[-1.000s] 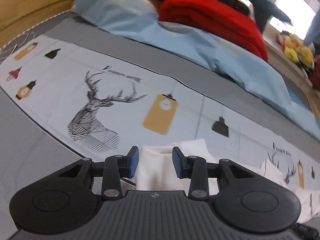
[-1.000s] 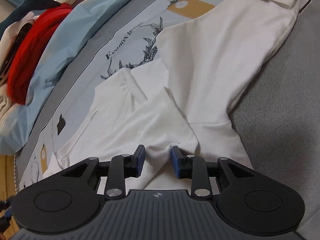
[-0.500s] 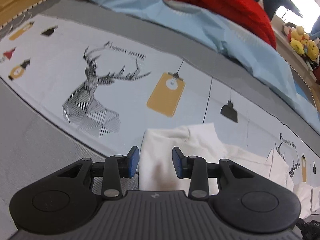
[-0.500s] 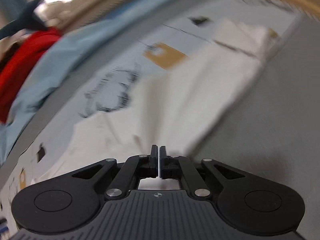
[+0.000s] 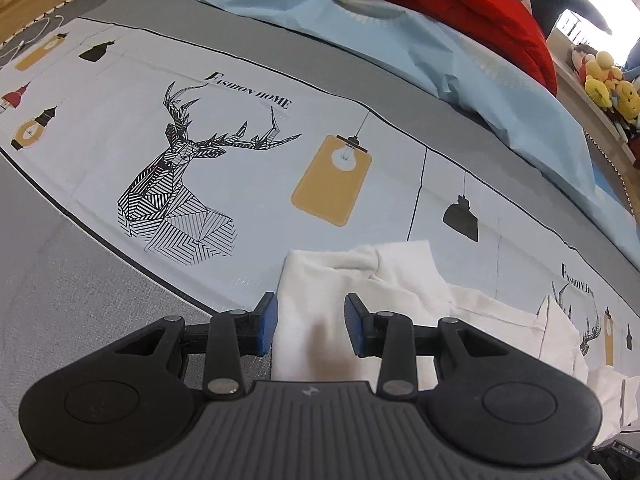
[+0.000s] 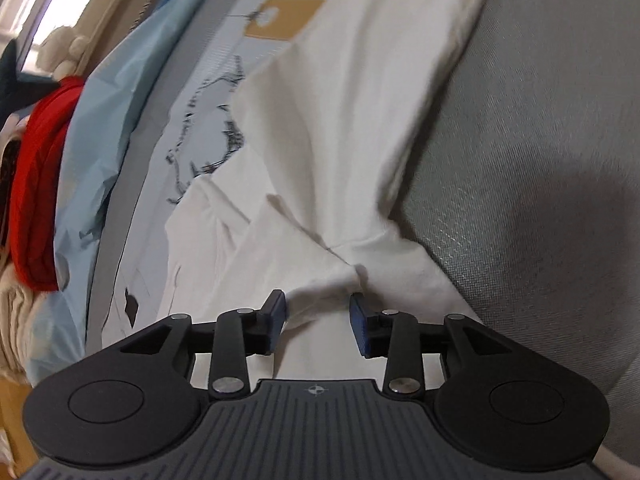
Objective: Fold small clothes
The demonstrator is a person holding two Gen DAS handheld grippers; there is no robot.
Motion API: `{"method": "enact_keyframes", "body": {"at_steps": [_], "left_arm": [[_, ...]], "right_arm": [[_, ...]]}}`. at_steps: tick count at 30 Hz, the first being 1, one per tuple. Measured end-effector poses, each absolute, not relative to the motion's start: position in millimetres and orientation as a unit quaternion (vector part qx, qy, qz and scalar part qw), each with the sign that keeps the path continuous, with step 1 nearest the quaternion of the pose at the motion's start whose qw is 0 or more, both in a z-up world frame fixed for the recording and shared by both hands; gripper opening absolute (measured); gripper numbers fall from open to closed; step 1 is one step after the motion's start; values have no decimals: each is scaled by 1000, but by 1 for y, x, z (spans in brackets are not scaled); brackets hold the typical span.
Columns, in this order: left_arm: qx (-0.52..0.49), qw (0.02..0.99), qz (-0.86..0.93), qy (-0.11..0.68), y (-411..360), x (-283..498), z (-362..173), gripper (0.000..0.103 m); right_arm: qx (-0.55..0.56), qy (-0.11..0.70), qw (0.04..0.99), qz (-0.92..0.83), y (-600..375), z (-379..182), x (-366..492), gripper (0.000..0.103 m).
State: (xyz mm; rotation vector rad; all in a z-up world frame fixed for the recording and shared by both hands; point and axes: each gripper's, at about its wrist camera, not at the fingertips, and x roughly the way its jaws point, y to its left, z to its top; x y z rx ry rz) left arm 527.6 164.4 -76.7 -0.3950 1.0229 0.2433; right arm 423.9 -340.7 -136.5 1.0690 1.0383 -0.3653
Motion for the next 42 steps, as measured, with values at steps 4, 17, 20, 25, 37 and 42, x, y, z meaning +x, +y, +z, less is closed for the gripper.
{"method": "enact_keyframes", "body": {"at_steps": [4,17,20,25,37,42], "left_arm": [[-186,846,117,486,166,528,-77,40],[-184,847,114,485,167,525,-75,40],[-184,848,114,485,168,526,-75,40],[-186,848,116,484,168,526,-75,40],[-188,845,112,488,169,527,-77,41],[-188,842,105,494,167,528,-81,41]], "right_arm": [[506,463,705,-177,-342,-143,422,38],[526,450,700,-176,-345,-145,428,38],[518,453,701,-184,-345,-145,432,19],[393,399,821,-112,-315,-91,447,8],[329,480,775,-246,-347,-117,434,22],[273,389,852,-218,-324,-77,433,23]]}}
